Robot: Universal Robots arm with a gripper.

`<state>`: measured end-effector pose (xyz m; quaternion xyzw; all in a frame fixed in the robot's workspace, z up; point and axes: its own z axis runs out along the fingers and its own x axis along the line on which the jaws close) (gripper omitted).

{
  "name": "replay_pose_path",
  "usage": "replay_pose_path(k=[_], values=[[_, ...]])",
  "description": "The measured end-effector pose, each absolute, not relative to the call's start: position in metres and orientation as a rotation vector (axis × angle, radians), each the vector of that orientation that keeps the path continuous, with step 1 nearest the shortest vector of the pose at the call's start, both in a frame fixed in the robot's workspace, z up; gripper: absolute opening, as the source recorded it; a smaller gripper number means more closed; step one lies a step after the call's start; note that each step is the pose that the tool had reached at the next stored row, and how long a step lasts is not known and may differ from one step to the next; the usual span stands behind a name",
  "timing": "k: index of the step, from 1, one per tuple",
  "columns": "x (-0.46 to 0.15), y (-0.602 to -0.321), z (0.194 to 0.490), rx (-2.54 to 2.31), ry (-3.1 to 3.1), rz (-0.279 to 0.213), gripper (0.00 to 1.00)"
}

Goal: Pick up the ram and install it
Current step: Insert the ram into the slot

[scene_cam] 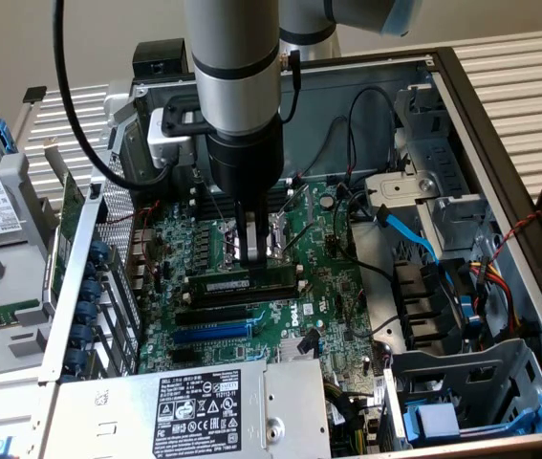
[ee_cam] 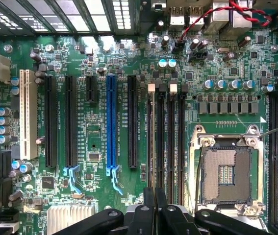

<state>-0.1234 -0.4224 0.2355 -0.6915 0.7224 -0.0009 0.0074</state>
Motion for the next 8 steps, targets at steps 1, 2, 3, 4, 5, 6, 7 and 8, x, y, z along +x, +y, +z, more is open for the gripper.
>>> replay_pose_path(k=[1, 2, 3, 4, 5, 6, 7, 8], values=[[-0.1234, -0.4224, 0.2353, -2.162, 2.259, -0.003, 0.12], [-0.1234, -0.4224, 0.2349, -2.162, 2.259, -0.003, 0.12], [-0.1234, -0.4224, 0.2347, -2.162, 2.259, -0.003, 0.12], [-0.1235, -0.4224, 0.2345, -2.162, 2.259, -0.004, 0.12], [-0.1235, -0.4224, 0.2344, -2.162, 2.258, -0.004, 0.12], [-0.1237, -0.4224, 0.2342, -2.162, 2.258, -0.004, 0.12], [-0.1238, -0.4224, 0.2341, -2.162, 2.258, -0.004, 0.12], [-0.1239, -0.4224, 0.2340, -2.162, 2.258, -0.004, 0.12]])
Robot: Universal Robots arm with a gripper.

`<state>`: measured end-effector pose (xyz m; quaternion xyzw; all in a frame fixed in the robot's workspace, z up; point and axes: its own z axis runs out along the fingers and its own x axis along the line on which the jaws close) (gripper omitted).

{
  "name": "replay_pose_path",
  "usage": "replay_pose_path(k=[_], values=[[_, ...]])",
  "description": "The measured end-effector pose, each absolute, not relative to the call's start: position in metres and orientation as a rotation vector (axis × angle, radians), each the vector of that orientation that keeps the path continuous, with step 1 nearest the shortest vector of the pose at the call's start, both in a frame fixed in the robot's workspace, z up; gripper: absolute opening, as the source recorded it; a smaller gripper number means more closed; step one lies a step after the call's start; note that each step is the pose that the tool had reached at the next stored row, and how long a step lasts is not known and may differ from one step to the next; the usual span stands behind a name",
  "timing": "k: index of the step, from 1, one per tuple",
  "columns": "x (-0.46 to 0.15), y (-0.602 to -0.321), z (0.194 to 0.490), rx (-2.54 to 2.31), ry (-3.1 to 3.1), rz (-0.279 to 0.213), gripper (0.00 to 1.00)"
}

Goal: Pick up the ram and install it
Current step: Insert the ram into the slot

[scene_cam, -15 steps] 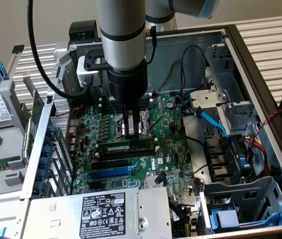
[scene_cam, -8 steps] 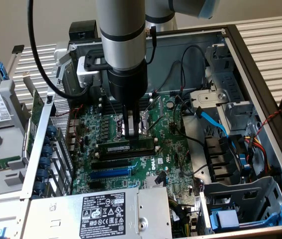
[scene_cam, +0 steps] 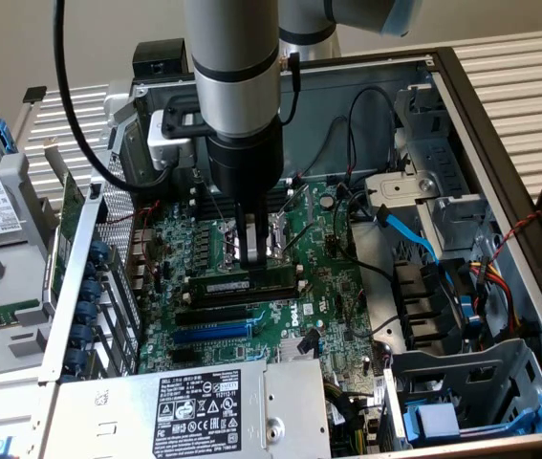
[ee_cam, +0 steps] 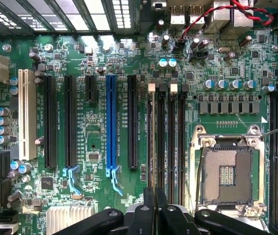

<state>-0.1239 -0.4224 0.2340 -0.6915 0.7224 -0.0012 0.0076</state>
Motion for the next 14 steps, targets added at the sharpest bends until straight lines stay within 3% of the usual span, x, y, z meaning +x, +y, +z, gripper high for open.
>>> replay_pose_path(k=[6, 7, 14], values=[[-0.1249, -0.4224, 0.2331, -2.162, 2.258, -0.004, 0.14], [-0.1250, -0.4224, 0.2331, -2.162, 2.258, -0.004, 0.20], [-0.1271, -0.4224, 0.2346, -2.162, 2.258, -0.004, 0.20]])
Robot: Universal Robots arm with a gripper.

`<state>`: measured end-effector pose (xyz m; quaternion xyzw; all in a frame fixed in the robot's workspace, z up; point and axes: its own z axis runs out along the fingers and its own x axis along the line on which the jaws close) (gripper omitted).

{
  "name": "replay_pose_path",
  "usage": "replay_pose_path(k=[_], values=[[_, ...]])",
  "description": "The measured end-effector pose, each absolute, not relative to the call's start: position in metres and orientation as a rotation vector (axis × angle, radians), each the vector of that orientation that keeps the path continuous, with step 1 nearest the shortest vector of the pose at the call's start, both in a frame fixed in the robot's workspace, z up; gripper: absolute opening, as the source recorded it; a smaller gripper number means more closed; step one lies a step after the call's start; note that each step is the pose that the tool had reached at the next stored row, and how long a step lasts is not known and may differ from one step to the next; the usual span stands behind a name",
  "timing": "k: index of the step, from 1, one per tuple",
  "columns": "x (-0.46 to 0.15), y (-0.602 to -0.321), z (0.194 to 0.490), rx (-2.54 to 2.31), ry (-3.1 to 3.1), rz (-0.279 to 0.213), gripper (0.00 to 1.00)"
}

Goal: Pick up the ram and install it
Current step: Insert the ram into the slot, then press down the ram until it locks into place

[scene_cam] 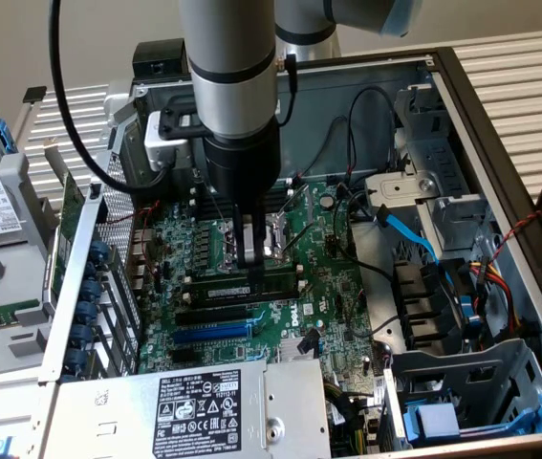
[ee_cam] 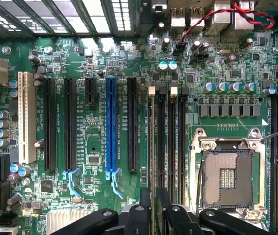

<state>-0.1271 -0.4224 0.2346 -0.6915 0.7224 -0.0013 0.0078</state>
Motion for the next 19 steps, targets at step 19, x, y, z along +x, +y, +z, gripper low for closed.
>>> replay_pose_path(k=[19], values=[[-0.133, -0.422, 0.247, -2.161, 2.258, -0.005, 0.20]])
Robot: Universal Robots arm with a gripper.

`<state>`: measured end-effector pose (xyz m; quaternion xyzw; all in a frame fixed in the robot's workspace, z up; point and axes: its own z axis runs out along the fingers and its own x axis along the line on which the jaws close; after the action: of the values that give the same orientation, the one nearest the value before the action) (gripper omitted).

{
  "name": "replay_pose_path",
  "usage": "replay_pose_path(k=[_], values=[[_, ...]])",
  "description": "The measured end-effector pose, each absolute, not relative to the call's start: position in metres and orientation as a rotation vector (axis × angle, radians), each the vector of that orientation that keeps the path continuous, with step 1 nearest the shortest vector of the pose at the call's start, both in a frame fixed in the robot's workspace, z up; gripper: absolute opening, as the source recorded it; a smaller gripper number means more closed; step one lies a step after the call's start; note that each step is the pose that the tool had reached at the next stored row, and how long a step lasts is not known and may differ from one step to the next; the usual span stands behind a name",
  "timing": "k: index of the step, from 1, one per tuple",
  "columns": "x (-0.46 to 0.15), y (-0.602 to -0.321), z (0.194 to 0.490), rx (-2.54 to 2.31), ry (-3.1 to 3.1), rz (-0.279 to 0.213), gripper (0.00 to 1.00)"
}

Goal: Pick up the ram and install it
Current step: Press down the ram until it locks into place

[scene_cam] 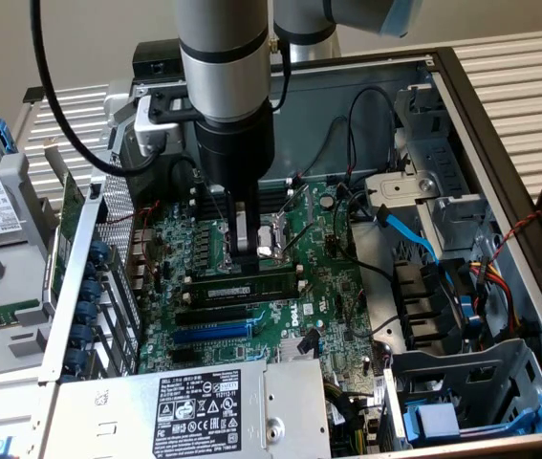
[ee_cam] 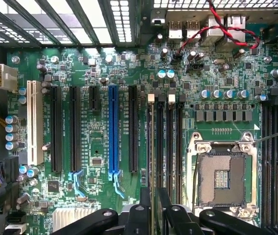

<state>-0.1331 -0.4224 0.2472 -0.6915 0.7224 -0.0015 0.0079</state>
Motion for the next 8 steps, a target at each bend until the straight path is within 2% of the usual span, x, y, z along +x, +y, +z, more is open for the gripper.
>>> replay_pose_path(k=[8], values=[[-0.1374, -0.4223, 0.2472, -2.161, 2.258, -0.005, 0.20]])
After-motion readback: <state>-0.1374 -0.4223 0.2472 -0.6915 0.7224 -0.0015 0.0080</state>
